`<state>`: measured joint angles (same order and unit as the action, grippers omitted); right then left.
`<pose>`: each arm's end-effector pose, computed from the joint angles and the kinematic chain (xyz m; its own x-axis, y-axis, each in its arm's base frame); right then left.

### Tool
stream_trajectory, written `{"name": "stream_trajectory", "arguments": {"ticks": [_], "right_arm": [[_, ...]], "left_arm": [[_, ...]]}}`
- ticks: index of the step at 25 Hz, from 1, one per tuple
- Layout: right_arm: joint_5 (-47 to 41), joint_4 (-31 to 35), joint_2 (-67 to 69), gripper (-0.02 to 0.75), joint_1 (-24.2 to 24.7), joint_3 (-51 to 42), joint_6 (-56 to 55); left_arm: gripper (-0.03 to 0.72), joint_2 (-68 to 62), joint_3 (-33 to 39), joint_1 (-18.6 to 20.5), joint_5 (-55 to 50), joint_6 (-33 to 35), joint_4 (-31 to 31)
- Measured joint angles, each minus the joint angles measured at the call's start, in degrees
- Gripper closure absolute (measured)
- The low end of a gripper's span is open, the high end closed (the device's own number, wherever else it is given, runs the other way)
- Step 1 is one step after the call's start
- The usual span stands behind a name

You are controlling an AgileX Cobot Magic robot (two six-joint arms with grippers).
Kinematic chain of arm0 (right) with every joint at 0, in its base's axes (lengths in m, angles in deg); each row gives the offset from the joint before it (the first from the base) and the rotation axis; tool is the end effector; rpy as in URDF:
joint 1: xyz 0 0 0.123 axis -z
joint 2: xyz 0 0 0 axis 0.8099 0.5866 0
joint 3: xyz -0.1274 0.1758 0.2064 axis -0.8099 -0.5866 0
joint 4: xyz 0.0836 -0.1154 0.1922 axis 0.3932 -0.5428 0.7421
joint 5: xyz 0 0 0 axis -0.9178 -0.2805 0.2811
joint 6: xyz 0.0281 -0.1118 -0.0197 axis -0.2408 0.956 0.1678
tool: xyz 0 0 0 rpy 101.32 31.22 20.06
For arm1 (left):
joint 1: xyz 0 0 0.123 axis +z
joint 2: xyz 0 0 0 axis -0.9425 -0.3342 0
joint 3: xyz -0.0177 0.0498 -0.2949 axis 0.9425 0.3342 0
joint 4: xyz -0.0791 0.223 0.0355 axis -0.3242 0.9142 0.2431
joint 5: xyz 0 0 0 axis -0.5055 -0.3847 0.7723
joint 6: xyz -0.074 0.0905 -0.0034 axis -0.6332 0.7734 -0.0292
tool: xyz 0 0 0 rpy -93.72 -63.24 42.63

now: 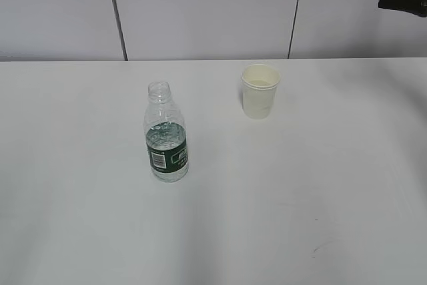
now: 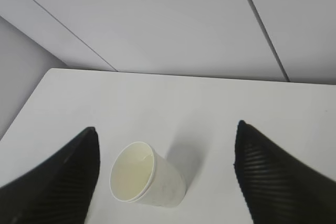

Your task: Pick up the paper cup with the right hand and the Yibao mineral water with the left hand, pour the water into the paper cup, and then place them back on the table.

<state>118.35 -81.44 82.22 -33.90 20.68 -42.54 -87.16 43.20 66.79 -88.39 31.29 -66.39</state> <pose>0.4705 -0.0720 0.2908 -0.5622 0.1941 -0.8039 -0.4139 0.7755 0.4767 -0.0166 -0.0236 0.2665 -0.4480 0.0492 -0.8927 0.2592 0.9628 -0.0770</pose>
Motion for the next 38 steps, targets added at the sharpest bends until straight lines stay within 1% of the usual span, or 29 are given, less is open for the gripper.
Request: {"name": "stream_trajectory", "arguments": {"ticks": [14, 19, 22, 30, 35, 38], "right_arm": [[-0.46, 0.0, 0.0, 0.146, 0.13, 0.0, 0.0], [-4.4, 0.17, -0.22, 0.146, -0.38, -4.06, 2.51], [-8.45, 4.97, -0.94, 0.146, -0.76, -9.51, 7.67], [-18.65, 20.07, -7.32, 0.148, -1.36, -25.07, 26.1], [-26.78, 30.19, -12.27, 0.15, -4.69, -35.85, 39.81], [-33.68, 35.1, -14.76, 0.15, -7.14, -40.45, 45.27]], "left_arm": [[0.293, 0.05, 0.0, 0.0, 0.0, 0.0, -0.13], [0.293, 0.05, 0.0, 0.0, 0.0, 0.0, -0.13], [0.293, 0.05, 0.0, 0.0, 0.0, 0.0, -0.13], [0.306, 0.05, 0.0, 0.0, 0.0, 0.0, -0.13], [0.312, 0.05, 0.0, 0.0, 0.0, 0.0, -0.13], [0.312, 0.05, 0.0, 0.0, 0.0, 0.0, -0.13]]}}
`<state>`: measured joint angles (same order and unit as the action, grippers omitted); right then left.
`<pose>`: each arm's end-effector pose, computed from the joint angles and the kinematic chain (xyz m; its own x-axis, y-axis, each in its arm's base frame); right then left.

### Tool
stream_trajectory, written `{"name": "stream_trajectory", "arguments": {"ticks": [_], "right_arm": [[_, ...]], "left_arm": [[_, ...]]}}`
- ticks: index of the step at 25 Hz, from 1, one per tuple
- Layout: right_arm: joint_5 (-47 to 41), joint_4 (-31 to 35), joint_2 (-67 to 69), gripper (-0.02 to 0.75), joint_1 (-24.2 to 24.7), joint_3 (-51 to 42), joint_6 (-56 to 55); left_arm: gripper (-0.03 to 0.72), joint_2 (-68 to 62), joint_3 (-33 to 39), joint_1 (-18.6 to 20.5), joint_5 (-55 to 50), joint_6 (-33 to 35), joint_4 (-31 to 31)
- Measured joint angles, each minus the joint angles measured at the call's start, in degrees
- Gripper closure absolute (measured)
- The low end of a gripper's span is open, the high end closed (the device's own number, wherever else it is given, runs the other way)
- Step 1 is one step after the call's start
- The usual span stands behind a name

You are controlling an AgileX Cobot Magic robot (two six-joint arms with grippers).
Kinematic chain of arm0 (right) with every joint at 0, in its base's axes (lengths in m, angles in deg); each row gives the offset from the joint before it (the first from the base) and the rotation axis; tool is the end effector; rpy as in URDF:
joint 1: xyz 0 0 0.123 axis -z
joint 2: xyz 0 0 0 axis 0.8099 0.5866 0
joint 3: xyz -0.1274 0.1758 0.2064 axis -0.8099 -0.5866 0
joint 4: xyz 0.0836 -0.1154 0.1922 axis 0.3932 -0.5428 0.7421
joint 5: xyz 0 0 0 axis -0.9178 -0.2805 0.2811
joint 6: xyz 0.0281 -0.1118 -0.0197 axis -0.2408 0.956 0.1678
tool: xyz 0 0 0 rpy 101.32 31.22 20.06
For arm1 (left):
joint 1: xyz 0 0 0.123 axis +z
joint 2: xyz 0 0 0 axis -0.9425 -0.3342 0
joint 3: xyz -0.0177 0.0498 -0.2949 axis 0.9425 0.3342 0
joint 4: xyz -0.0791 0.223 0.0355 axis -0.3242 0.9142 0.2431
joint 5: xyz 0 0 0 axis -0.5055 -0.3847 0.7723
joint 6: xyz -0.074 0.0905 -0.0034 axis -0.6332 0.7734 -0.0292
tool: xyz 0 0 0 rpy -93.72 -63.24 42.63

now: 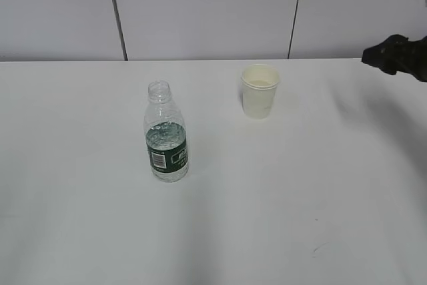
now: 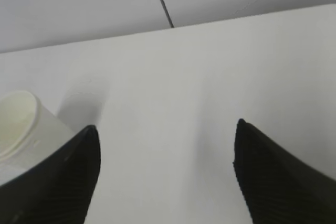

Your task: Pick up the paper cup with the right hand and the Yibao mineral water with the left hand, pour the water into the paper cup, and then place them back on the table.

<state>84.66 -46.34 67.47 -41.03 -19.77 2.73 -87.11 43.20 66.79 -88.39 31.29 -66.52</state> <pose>0.3985 -0.0464 0.2137 -0.5086 0.1612 -0.8458 -0.0884 0.9674 0.2375 -0.0168 -0.0238 0.2665 -0.4473 0.0481 -0.8931 0.2605 0.9623 -0.0786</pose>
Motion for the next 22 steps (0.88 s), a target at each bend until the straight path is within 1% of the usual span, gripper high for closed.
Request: {"name": "stream_trajectory", "arguments": {"ticks": [3, 8, 13, 18, 22], "right_arm": [[-5.64, 3.57, -2.53, 0.15, -2.09, -3.01, 2.24], [-10.85, 9.04, -8.99, 0.15, -4.95, -7.35, 7.82], [-18.15, 18.18, -18.09, 0.15, -7.36, -11.51, 16.64], [-23.4, 25.75, -26.08, 0.15, -9.33, -17.07, 19.69], [-30.43, 32.48, -32.74, 0.15, -11.55, -20.94, 27.86]], "left_arm": [[0.314, 0.0, 0.0, 0.0, 0.0, 0.0, 0.0], [0.314, 0.0, 0.0, 0.0, 0.0, 0.0, 0.0], [0.314, 0.0, 0.0, 0.0, 0.0, 0.0, 0.0], [0.315, 0.0, 0.0, 0.0, 0.0, -0.04, 0.0], [0.315, 0.0, 0.0, 0.0, 0.0, -0.04, 0.0]]}}
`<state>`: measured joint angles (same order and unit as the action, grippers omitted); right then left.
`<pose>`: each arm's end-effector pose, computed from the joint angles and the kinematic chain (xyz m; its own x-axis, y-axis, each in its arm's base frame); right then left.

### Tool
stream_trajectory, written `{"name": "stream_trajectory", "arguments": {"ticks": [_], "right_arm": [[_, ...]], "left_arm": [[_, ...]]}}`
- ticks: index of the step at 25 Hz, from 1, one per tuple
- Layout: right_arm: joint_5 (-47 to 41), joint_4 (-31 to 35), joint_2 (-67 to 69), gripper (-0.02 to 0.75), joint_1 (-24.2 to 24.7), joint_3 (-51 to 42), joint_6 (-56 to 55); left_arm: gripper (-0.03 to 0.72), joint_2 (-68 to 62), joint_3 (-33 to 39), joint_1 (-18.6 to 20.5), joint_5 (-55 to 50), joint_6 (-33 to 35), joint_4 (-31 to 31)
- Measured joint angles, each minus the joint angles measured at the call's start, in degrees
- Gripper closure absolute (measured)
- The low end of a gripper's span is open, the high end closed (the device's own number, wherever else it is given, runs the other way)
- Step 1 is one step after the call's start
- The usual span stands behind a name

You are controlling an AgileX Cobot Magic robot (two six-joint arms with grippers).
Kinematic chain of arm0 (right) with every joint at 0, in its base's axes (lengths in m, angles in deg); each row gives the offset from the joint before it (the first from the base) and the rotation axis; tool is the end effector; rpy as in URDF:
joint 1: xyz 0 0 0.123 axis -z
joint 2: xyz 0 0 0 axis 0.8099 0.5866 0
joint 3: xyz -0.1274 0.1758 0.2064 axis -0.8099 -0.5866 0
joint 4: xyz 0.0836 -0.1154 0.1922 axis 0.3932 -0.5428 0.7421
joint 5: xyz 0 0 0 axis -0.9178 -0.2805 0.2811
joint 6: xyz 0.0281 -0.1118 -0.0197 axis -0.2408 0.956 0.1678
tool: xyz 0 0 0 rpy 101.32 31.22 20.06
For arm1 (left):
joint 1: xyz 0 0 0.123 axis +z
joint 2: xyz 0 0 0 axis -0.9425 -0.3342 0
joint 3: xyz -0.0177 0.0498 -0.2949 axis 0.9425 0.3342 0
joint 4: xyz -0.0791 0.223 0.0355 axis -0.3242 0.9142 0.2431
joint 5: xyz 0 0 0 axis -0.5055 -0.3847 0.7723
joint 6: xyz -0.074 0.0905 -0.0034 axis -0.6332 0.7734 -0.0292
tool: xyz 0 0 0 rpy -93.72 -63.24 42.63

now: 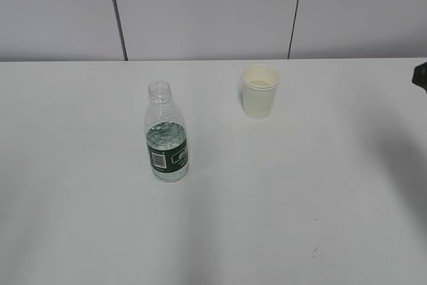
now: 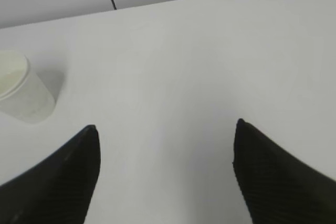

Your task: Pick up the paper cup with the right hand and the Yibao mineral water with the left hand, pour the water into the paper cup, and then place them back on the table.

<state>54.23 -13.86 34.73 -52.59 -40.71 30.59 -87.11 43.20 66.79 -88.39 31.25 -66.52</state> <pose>0.2589 -0.0151 0.2638 -0.5273 0.1143 -0.8419 0.1393 0.9891 0.0470 -0.0168 -0.0238 0.2665 -0.4475 0.0474 -0.8930 0.2602 0.9623 -0.0793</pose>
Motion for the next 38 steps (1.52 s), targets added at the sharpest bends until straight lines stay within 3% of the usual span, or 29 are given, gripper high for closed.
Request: {"name": "stream_trajectory", "arguments": {"ticks": [8, 21, 29, 38], "right_arm": [[-18.98, 15.39, -12.31, 0.15, -3.92, -1.29, 19.07], [-44.88, 32.99, -34.91, 0.15, -4.28, -1.29, 41.96], [-57.54, 34.66, -48.14, 0.15, -4.28, -1.29, 45.42], [-64.89, 34.79, -61.52, 0.15, -4.28, -2.23, 45.51]], "left_arm": [[0.315, 0.0, 0.0, 0.0, 0.0, 0.0, 0.0], [0.315, 0.0, 0.0, 0.0, 0.0, 0.0, 0.0], [0.315, 0.0, 0.0, 0.0, 0.0, 0.0, 0.0], [0.315, 0.0, 0.0, 0.89, 0.0, 0.0, -0.01]]}}
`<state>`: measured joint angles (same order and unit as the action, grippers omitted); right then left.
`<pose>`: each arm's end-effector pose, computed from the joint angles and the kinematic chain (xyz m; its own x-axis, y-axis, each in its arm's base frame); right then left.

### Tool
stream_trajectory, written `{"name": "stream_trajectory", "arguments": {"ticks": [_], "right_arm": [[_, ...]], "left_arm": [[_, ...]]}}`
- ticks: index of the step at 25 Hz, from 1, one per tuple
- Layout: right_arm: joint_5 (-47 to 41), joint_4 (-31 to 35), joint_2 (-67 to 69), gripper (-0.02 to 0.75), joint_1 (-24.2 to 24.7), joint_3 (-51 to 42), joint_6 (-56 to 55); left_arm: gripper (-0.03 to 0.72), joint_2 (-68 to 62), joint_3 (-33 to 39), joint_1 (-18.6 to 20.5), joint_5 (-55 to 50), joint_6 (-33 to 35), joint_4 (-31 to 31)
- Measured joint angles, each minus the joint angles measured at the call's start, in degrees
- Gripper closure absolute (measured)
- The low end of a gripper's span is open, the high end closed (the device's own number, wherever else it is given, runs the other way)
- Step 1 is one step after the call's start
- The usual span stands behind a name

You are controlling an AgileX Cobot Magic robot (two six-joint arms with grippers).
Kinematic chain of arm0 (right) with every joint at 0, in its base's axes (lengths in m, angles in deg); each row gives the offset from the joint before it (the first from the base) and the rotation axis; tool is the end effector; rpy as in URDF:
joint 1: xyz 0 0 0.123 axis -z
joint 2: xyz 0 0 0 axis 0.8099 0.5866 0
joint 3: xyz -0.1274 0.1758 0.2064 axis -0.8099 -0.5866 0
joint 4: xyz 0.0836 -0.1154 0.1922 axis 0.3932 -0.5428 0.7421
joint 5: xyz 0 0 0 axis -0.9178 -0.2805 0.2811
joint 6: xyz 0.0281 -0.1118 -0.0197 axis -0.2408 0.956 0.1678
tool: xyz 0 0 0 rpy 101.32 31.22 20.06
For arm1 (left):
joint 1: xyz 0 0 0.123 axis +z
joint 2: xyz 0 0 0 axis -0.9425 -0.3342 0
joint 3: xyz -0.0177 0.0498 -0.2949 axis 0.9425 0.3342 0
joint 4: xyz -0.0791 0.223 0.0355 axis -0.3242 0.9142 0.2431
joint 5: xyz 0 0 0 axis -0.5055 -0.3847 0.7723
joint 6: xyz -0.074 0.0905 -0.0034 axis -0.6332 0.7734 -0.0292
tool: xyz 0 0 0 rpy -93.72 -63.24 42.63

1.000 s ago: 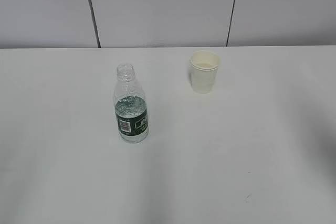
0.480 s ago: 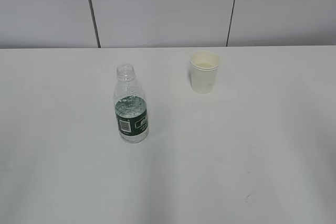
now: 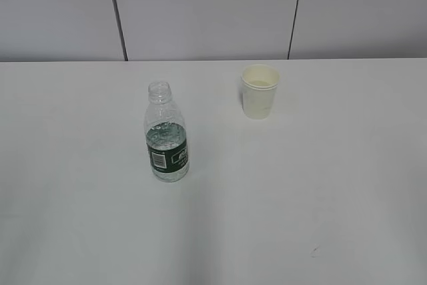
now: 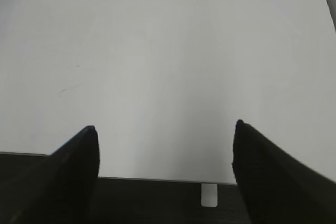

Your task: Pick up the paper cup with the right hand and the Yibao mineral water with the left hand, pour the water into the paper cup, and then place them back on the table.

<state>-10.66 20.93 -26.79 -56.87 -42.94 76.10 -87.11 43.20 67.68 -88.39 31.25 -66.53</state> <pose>-0.0062 -0.0079 0.2799 -0.6358 -0.0744 -0.7682 -0.0270 0.9969 -0.0742 -0.0164 -0.0241 0.2665 -0.4482 0.0404 -0.8930 0.2453 0.9662 -0.0794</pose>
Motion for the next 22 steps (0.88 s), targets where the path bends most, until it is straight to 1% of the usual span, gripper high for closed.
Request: {"name": "stream_trajectory", "arguments": {"ticks": [5, 9, 18, 22], "right_arm": [[-0.97, -0.1, -6.76, 0.15, 0.0, -4.51, 0.0], [-1.08, -0.1, -10.11, 0.15, 0.0, -4.92, 0.0], [-1.08, -0.1, -10.38, 0.15, 0.0, -5.05, 0.29], [1.39, -0.21, -10.38, 0.15, 0.0, -5.68, 0.33]], "left_arm": [[0.315, 0.0, 0.0, 0.0, 0.0, 0.0, 0.0], [0.315, 0.0, 0.0, 0.0, 0.0, 0.0, 0.0], [0.315, 0.0, 0.0, 0.0, 0.0, 0.0, 0.0], [0.315, 0.0, 0.05, 0.0, 0.0, 0.0, 0.0]]}}
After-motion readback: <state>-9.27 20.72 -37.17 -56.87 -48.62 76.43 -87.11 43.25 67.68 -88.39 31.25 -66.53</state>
